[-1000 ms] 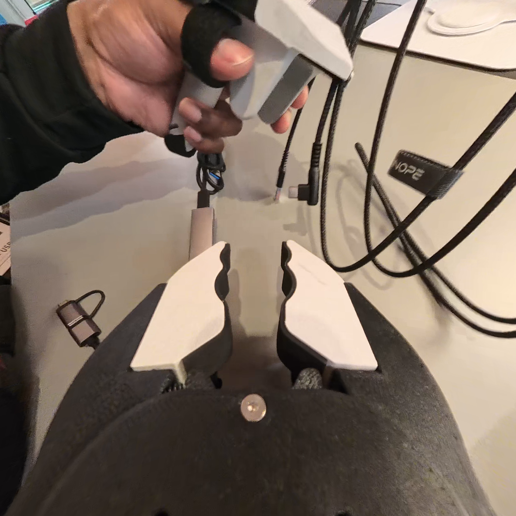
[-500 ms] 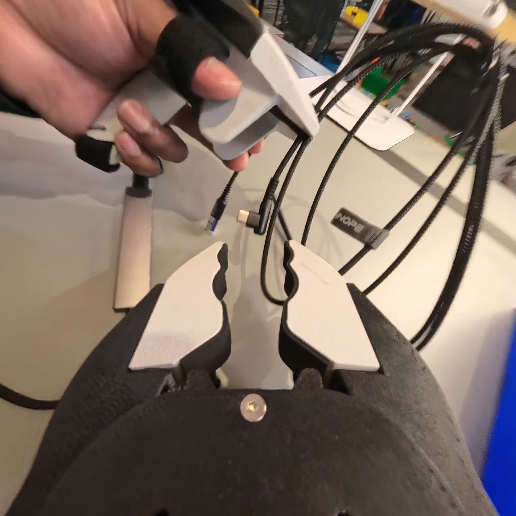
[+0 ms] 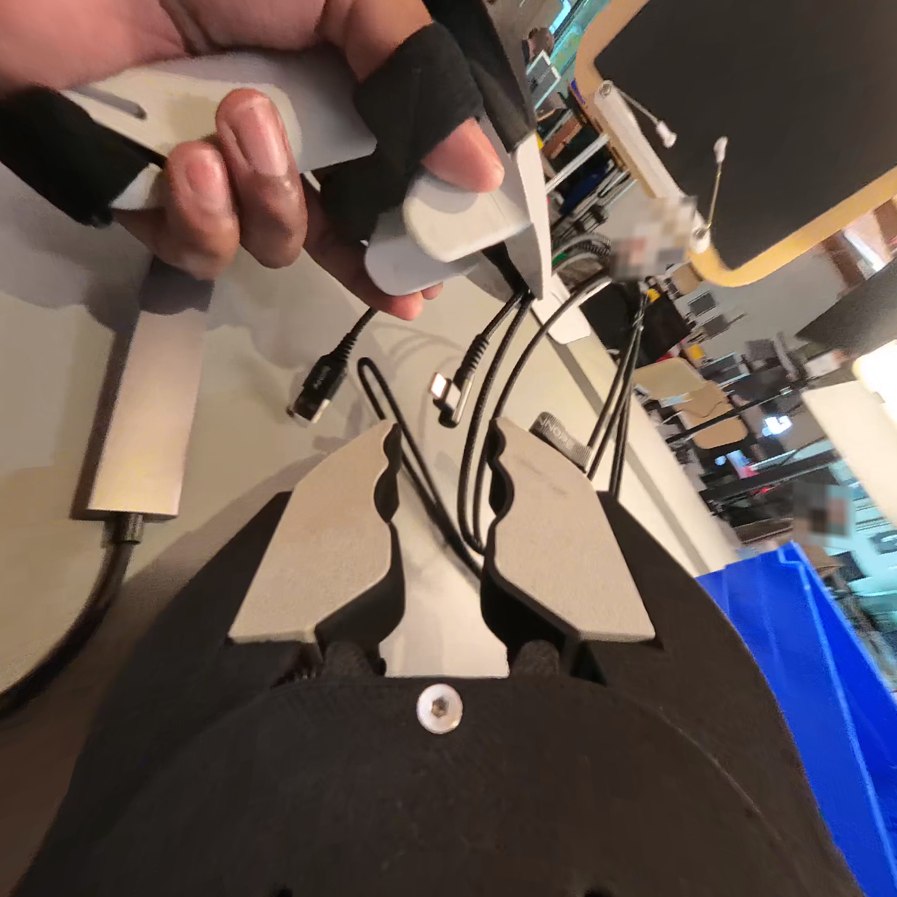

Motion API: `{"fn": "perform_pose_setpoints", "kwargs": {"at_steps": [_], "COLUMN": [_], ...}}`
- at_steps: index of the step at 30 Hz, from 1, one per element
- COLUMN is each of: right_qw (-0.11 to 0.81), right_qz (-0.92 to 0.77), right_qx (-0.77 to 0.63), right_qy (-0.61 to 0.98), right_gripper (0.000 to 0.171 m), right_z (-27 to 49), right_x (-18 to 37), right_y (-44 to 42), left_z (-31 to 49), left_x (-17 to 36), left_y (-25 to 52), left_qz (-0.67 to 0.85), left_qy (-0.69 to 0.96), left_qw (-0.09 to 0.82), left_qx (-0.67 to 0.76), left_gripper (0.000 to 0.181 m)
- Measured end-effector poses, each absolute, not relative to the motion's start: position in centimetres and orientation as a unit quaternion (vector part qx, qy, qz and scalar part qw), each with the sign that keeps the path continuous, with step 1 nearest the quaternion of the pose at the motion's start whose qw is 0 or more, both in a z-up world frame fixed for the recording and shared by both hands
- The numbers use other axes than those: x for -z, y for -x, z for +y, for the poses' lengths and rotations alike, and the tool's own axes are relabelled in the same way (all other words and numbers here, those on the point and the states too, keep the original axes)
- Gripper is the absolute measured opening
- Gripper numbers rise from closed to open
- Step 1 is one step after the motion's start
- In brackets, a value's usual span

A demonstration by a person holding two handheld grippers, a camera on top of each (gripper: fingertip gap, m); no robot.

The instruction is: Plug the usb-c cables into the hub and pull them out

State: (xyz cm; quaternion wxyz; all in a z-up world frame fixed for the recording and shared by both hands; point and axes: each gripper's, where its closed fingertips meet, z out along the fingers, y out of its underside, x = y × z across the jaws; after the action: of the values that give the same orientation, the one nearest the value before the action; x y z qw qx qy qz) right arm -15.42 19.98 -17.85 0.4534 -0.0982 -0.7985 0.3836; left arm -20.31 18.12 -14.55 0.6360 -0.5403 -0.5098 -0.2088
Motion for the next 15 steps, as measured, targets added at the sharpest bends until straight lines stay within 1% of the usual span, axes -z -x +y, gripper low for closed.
{"fn": "perform_pose_setpoints", "kwargs": {"at_steps": [2,4,10,11,15], "right_qw": [0.473,0.492,0.495,0.495,0.489], "right_qz": [-0.793,-0.784,-0.785,-0.785,-0.787], "right_qx": [-0.377,-0.375,-0.371,-0.371,-0.375], "right_qy": [0.075,0.057,0.037,0.037,0.039], "right_gripper": [0.025,0.013,0.01,0.01,0.008], "right_z": [19.6,19.4,19.1,19.2,19.4], "right_x": [17.7,17.4,17.9,17.9,18.1], "right_y": [15.6,15.6,15.5,15.5,15.4], "left_z": [18.2,18.2,17.4,17.3,16.7], "left_x": [14.6,14.7,15.6,15.7,16.4], "left_y": [20.0,19.9,19.5,19.4,18.2], "left_qz": [-0.513,-0.518,-0.525,-0.522,-0.489], "left_qy": [0.534,0.529,0.538,0.55,0.632], "left_qw": [0.635,0.634,0.621,0.615,0.577], "left_qx": [0.218,0.224,0.224,0.217,0.168], "left_gripper": [0.004,0.003,0.004,0.007,0.032]}}
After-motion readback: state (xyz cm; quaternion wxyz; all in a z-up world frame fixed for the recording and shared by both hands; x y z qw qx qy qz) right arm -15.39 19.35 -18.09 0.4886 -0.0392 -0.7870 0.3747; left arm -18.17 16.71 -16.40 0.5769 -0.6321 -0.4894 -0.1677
